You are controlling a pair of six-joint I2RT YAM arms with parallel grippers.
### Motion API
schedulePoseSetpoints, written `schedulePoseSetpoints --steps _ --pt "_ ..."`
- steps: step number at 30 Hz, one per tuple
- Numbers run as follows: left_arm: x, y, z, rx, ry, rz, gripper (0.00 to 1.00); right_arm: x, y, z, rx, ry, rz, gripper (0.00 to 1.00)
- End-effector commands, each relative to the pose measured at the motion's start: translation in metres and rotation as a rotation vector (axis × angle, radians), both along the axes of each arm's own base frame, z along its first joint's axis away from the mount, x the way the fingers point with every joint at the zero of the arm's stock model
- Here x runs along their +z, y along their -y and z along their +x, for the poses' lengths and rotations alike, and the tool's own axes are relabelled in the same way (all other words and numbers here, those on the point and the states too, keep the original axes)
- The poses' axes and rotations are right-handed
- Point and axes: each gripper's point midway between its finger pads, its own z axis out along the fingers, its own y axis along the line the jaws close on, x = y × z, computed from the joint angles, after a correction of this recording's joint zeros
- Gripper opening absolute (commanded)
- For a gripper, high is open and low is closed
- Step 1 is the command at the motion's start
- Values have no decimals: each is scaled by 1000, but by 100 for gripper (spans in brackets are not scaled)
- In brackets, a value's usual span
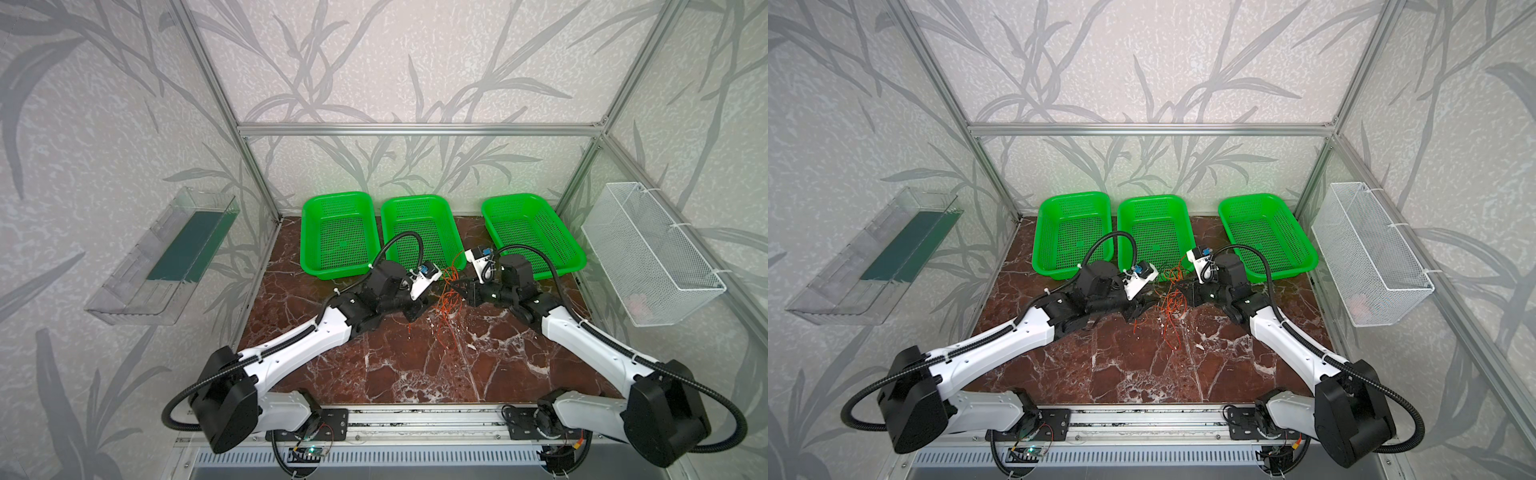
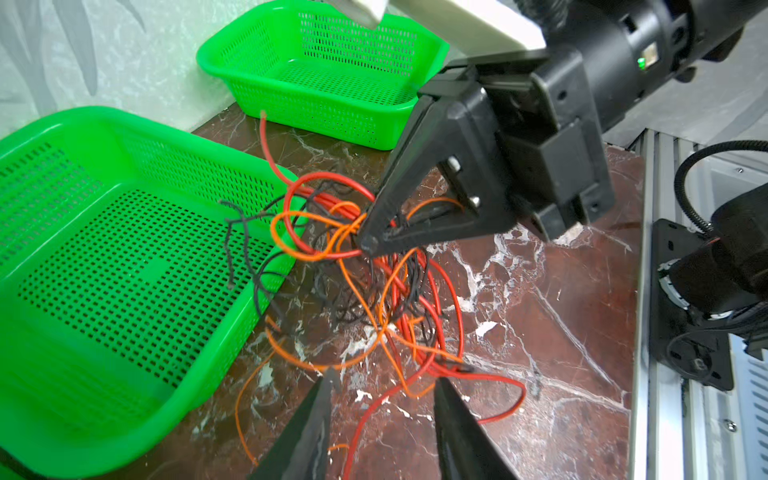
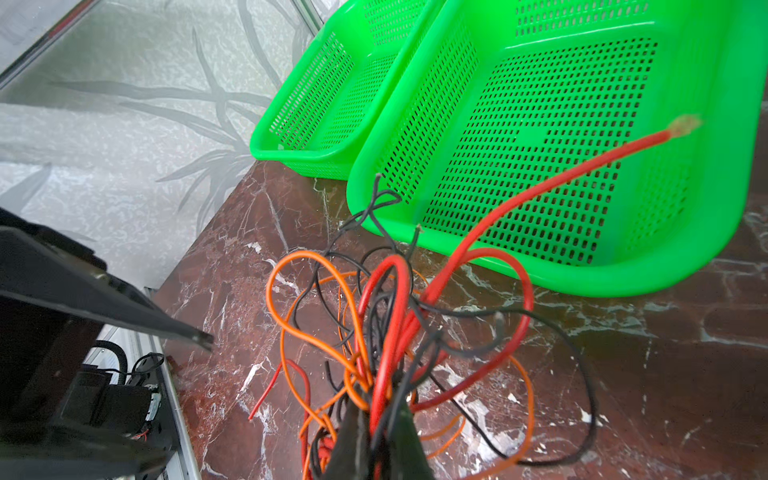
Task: Untangle the cables
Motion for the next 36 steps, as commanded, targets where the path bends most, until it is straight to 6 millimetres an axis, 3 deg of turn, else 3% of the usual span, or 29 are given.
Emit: schedulePoseSetpoints --steps 1,6,10,16,19,28,33,36 --pt "-4 11 7 -6 -13 3 42 26 -7 0 20 69 51 3" --pt "-16 14 4 -43 -15 44 42 26 -9 -1 34 69 51 3" --pt "-27 2 5 -44 72 156 50 24 -10 -1 41 54 43 3" --pt "-14 -29 19 -8 434 283 48 19 -9 -6 65 -21 -14 3" --pt "-22 -34 14 -100 522 375 47 23 -12 -10 93 -47 -12 4" --pt "0 -18 15 -171 798 323 32 22 -12 -19 123 -149 -45 5" --pt "9 -14 11 -201 857 307 30 23 -11 -22 124 -176 -50 5" --pt "4 -13 0 -274 861 314 30 22 -12 -22 125 -195 -48 5"
